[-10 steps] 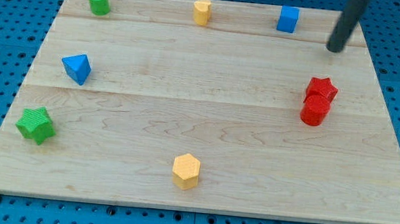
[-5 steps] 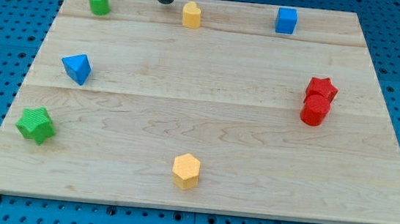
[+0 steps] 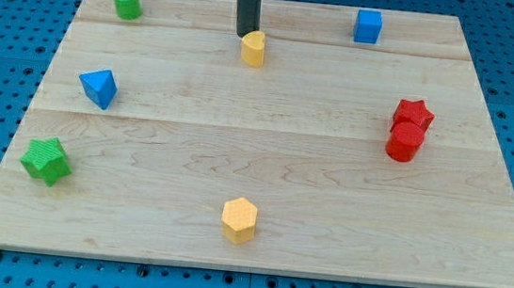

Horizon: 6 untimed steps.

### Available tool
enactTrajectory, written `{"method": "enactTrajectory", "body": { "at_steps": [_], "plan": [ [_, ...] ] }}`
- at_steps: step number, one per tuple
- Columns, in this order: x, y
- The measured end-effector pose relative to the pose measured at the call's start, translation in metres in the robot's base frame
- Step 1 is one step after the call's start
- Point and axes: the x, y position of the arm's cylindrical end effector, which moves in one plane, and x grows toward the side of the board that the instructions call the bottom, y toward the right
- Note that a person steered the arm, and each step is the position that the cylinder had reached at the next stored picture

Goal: Slide the yellow heart closer to yellow hexagon

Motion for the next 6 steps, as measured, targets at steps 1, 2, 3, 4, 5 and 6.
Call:
{"method": "enactTrajectory", "body": {
  "at_steps": [1, 2, 3, 4, 5, 6],
  "plan": [
    [0.001, 0.000],
    [0.011, 0.000],
    [0.061, 0.011],
    [0.088, 0.019],
    [0.068, 0.019],
    [0.082, 0.045]
  ]
}}
